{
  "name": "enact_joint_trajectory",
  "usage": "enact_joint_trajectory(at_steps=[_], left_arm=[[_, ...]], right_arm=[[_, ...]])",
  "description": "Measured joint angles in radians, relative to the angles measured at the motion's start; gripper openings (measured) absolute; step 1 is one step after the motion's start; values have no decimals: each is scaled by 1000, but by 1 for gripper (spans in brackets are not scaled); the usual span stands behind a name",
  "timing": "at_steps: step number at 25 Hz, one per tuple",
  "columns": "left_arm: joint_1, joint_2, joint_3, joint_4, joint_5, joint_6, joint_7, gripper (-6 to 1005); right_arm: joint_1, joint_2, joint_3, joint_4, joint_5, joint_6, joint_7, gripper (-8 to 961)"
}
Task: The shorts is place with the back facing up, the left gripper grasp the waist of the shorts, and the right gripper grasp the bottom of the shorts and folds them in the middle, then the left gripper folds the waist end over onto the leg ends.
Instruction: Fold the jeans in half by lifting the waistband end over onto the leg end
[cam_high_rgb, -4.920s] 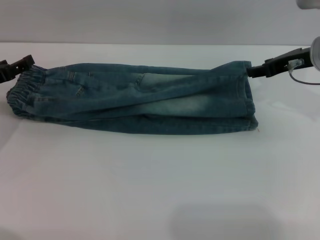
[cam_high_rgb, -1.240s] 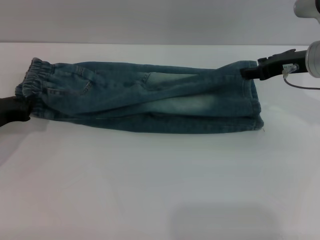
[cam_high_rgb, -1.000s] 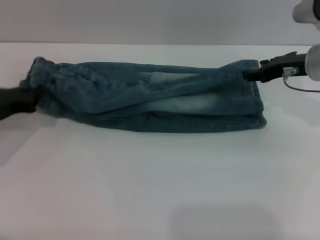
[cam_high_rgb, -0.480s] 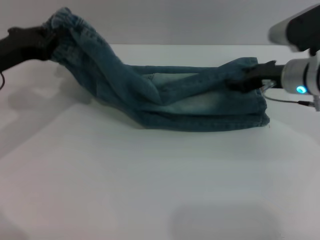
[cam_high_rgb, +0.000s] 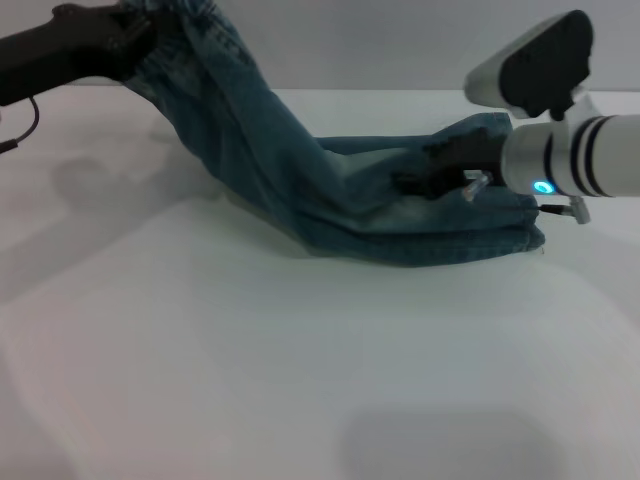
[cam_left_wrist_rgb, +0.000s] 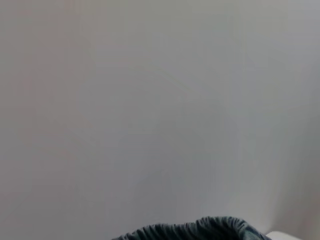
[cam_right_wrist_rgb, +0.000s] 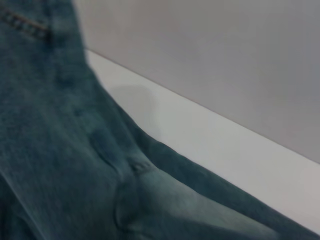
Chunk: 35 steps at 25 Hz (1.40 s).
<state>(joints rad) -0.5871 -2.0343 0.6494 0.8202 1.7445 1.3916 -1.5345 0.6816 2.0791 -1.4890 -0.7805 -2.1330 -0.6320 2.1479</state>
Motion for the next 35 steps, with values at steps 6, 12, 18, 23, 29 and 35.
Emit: enact_joint_trajectory(at_steps=[6,12,18,23,29,35], left_arm=[[-8,0,1,34,0,31,-32,44],[-20,0,1,47,1,41,-45,44],[-30,0,3,48,5,46,-47,41],[-33,0,4,49,5,47,-47,45],[-33,-5,6,50,8,47,-47,55],[-31,-9,6,50,9,47,-47,65]], right_arm=[[18,2,-73,4,53,31,-1,575],[43,2,-113,4,67,44,-2,575],[81,3,-196,26,141,39,-2,575],[112,5,-282,27,194,34,-3,575],[154,6,-365,30,248,37,-10,576],[186,8,-407,-4,270,33,-11,576]])
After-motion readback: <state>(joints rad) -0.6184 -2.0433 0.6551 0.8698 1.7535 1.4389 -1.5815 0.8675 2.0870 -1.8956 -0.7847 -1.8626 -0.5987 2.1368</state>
